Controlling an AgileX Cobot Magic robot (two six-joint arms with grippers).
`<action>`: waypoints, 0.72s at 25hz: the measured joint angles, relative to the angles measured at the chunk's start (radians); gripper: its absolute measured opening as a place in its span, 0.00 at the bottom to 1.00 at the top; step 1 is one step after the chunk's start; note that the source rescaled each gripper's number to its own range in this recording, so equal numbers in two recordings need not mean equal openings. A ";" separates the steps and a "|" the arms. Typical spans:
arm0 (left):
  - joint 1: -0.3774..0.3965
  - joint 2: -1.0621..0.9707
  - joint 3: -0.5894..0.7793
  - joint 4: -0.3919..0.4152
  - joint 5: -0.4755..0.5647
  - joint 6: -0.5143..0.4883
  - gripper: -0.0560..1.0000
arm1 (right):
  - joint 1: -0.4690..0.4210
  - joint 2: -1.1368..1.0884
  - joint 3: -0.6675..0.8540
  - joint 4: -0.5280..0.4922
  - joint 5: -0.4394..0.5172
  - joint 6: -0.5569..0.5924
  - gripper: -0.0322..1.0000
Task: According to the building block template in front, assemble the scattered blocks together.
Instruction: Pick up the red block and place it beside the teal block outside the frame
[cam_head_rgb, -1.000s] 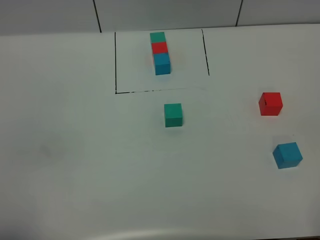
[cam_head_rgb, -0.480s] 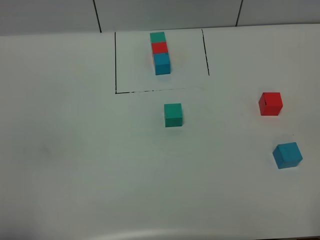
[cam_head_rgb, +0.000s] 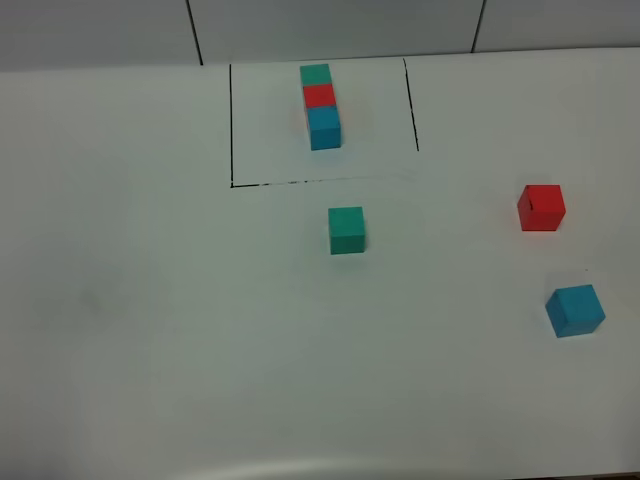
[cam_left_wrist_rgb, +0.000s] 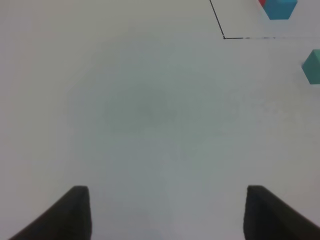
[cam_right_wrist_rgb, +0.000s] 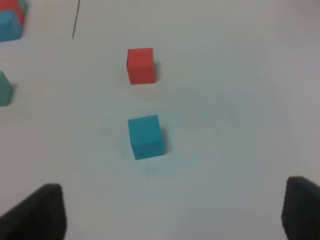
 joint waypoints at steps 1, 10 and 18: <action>0.000 0.000 0.000 0.000 0.000 0.000 0.42 | 0.000 0.000 0.000 0.000 0.000 0.000 0.93; 0.001 0.000 0.000 0.000 0.000 0.000 0.42 | 0.000 0.000 0.000 0.000 0.000 0.003 0.93; 0.001 0.000 0.000 0.000 0.000 0.000 0.42 | 0.000 0.000 0.000 0.010 -0.002 0.051 0.93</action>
